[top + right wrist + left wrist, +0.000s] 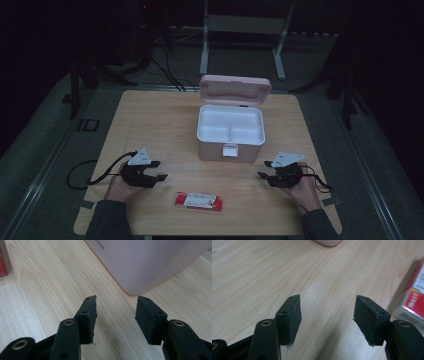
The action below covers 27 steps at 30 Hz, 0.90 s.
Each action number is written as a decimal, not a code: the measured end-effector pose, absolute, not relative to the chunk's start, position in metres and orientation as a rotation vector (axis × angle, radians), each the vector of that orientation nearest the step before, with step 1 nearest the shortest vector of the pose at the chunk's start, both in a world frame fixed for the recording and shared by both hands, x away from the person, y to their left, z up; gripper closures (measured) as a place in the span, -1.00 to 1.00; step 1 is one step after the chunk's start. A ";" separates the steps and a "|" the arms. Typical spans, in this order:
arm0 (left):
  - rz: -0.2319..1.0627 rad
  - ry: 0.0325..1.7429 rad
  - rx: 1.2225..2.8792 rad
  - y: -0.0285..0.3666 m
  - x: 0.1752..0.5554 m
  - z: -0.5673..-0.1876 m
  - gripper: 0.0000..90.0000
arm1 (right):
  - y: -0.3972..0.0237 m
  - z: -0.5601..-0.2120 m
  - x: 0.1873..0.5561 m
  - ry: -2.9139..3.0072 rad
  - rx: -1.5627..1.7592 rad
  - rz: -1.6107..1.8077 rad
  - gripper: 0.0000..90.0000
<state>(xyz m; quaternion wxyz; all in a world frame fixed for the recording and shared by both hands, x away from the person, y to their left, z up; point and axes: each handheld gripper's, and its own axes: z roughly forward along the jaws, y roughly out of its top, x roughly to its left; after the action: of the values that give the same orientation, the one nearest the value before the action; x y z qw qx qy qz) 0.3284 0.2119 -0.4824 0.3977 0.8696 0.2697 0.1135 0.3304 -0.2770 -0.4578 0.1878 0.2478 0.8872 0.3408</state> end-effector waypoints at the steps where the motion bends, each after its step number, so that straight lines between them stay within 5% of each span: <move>1: 0.283 0.676 2.199 0.211 0.326 -0.481 -0.14 | -0.277 -0.458 0.330 2.497 0.695 0.953 0.09; 19: 0.203 0.434 2.282 0.178 0.268 -0.462 -0.31 | -0.266 -0.444 0.320 2.489 0.631 0.919 -0.12; 27: 0.162 0.393 2.379 0.149 0.274 -0.481 -0.36 | -0.252 -0.438 0.317 2.516 0.569 0.905 -0.18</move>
<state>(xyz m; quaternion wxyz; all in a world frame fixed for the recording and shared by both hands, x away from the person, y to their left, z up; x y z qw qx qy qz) 0.2743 0.1491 -0.4810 0.3546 0.9204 0.1522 0.0627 0.3169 -0.2519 -0.4380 0.2027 0.2040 0.9013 0.3241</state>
